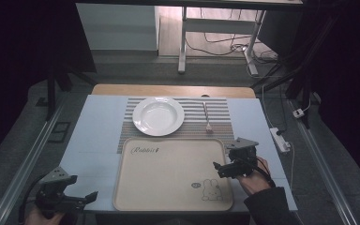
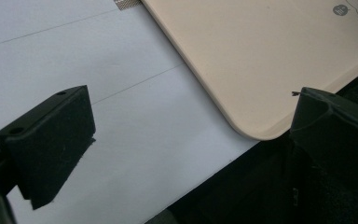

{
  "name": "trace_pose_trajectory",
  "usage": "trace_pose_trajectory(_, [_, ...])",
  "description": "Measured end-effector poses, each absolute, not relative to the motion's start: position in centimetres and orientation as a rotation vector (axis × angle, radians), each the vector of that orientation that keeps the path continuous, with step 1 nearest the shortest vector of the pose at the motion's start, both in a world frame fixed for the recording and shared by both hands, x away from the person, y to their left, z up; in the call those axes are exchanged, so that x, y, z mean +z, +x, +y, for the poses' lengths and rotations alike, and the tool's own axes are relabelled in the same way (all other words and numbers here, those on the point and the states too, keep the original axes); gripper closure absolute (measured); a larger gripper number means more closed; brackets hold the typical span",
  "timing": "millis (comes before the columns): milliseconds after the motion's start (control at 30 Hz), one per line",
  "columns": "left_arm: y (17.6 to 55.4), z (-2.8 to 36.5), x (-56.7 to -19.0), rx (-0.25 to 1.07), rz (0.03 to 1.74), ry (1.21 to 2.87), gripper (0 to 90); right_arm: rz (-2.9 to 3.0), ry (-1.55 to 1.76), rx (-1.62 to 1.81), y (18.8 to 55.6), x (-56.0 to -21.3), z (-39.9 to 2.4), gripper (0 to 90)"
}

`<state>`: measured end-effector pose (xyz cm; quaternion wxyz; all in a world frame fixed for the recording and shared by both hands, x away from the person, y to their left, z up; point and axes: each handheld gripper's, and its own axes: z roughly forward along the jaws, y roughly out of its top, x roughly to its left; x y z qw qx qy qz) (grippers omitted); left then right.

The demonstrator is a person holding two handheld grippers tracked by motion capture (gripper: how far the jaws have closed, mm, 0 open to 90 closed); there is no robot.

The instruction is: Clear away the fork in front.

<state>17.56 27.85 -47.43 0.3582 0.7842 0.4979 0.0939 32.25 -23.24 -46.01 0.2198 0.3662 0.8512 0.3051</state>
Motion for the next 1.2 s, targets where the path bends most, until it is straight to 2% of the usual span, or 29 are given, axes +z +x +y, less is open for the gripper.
trace_pose_trajectory(1200, [17.6,28.0,-47.5,0.224,1.284,2.021,0.0,2.295,1.037,0.696,43.4,-47.7,-19.5,0.0])
